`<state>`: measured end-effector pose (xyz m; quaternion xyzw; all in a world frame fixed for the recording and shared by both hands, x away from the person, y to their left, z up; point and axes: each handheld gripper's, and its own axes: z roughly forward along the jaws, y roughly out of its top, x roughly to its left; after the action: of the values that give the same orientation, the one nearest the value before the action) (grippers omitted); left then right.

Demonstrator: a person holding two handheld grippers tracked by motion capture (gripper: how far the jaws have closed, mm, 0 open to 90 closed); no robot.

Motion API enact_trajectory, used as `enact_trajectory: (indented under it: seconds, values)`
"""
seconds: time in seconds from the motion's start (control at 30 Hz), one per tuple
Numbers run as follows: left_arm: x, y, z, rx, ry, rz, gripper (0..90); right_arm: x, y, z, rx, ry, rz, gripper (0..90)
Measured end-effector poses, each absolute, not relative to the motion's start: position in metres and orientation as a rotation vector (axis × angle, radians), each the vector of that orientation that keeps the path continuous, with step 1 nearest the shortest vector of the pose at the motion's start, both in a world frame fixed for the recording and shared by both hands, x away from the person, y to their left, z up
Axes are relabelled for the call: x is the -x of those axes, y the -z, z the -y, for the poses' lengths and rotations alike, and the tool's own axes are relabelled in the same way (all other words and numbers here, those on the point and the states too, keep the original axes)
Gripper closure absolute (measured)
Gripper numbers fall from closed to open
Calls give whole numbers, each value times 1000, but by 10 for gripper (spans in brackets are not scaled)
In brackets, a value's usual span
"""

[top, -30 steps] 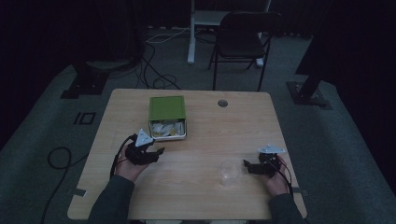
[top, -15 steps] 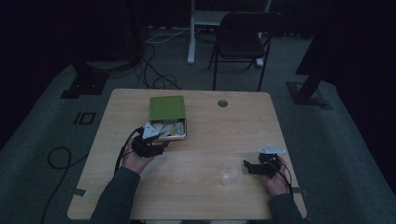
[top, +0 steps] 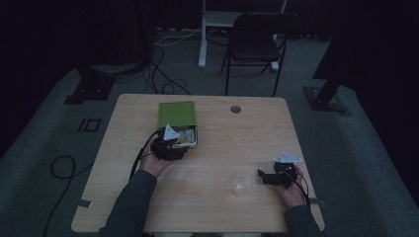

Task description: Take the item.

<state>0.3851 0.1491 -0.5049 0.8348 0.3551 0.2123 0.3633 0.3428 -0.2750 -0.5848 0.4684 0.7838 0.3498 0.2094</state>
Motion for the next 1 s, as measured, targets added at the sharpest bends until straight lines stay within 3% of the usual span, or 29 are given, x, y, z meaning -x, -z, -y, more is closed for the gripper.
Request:
enact_trajectory:
  seconds: [1.0]
  values:
    - [-403,523,-132,-2186,-484,-921,416,-342,585,275,-1303,-974,-2181,126]
